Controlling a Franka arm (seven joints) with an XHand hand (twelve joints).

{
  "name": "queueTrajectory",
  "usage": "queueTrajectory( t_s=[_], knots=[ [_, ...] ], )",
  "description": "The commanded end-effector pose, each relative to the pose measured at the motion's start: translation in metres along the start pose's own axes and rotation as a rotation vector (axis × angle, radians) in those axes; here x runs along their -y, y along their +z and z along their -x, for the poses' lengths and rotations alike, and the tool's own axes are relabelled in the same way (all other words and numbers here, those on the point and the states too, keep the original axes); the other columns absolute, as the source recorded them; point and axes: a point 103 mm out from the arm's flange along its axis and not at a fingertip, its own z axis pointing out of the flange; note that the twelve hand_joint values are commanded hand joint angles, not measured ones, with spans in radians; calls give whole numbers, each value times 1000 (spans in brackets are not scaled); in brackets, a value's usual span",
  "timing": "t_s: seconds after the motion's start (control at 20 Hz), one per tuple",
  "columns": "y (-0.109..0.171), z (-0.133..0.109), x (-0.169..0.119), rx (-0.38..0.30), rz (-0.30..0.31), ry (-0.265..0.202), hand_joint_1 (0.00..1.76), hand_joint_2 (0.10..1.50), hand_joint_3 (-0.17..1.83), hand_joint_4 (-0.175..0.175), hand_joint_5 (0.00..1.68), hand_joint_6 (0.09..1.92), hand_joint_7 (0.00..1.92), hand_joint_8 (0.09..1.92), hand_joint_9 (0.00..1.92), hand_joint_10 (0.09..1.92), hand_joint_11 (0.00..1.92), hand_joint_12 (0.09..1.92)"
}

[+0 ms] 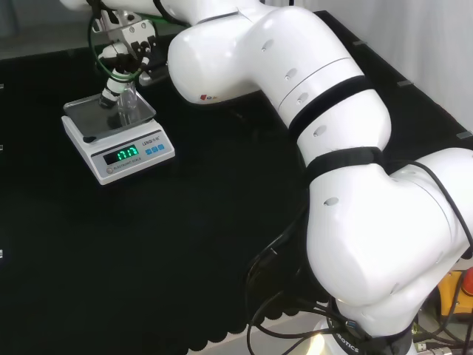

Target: Put the beaker on the electronic balance.

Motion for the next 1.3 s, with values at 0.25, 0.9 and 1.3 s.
queueTrajectory(
  t_s=[0.25,0.9,1.3],
  knots=[
    [-92,58,100,-200,152,-67,579,689,169,-76,180,87,0,587,19,969,57,1540],
    [-135,97,239,-421,404,-104,598,721,131,-85,288,87,80,835,151,964,147,1528],
    [-132,81,267,-431,438,-56,612,733,124,-89,322,87,129,852,189,943,179,1513]
  ],
)
